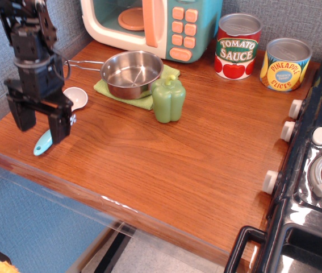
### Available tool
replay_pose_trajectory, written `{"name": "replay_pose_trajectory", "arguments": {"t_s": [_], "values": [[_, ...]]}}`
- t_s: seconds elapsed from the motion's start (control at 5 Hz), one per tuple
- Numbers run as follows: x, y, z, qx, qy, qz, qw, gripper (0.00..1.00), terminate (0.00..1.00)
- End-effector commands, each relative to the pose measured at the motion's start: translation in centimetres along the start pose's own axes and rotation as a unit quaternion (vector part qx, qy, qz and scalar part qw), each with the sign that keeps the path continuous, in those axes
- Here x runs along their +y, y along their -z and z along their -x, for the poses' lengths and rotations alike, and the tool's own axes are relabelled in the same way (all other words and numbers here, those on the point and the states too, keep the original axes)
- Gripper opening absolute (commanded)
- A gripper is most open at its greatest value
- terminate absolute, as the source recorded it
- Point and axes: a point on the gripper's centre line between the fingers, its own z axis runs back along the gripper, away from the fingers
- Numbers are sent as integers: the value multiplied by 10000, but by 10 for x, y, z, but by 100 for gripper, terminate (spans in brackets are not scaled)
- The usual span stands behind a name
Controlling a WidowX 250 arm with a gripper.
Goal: Put the spoon on the left bottom corner of the table.
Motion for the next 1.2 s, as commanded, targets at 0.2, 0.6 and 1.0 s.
{"name": "replay_pose_trajectory", "arguments": {"t_s": [0.2,0.6,1.0], "values": [[-82,-73,-50,-1048,1073,7,9887,100,0],[-94,-62,-64,-742,1057,-226,9914,100,0],[-99,-68,-71,-633,678,-275,9953,100,100]]}}
